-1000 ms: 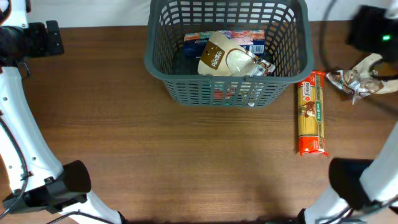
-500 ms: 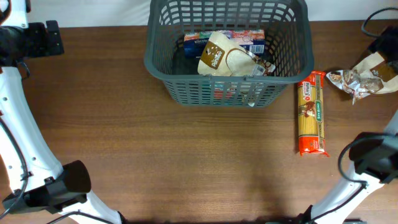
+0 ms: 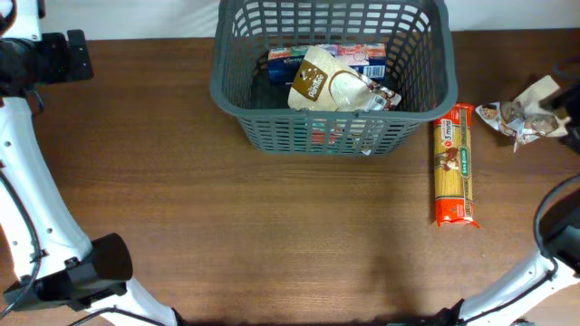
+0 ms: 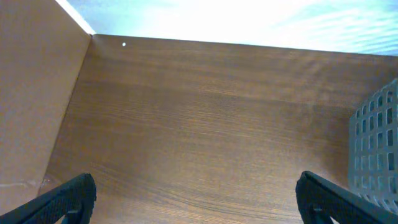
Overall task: Pack container
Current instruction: 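Grasp the crumpled clear snack bag with the right gripper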
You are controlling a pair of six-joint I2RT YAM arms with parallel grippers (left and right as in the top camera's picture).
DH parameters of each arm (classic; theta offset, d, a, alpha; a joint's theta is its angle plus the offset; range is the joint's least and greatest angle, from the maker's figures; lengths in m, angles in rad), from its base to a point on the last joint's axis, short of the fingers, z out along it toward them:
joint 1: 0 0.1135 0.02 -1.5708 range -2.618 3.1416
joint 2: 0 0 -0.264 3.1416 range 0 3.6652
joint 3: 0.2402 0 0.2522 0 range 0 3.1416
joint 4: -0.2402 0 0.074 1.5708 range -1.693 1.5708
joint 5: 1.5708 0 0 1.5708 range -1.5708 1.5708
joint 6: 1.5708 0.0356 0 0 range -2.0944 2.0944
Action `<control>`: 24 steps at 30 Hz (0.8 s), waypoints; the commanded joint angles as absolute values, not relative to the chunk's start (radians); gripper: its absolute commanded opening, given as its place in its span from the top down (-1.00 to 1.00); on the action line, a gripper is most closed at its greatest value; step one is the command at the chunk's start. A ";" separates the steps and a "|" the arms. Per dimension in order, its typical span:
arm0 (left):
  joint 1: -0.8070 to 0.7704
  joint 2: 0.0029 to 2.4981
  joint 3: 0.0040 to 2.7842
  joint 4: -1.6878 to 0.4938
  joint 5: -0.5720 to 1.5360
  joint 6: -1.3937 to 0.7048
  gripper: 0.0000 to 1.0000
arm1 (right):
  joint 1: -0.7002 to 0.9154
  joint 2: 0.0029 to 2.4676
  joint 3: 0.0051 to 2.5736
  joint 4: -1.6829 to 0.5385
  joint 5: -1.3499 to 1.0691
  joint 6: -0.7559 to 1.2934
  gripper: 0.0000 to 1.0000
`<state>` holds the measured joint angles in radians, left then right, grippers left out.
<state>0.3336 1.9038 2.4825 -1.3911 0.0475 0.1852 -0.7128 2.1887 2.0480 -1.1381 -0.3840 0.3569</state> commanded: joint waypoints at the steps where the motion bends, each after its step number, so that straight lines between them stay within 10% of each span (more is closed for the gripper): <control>1: 0.339 1.907 2.482 -1.390 0.044 0.172 -0.99 | -0.748 2.184 2.002 -1.107 -0.495 0.290 -0.62; 24: 0.339 1.907 2.482 -1.390 0.044 0.173 -0.99 | -0.740 2.373 1.985 -0.839 -0.467 0.357 -0.72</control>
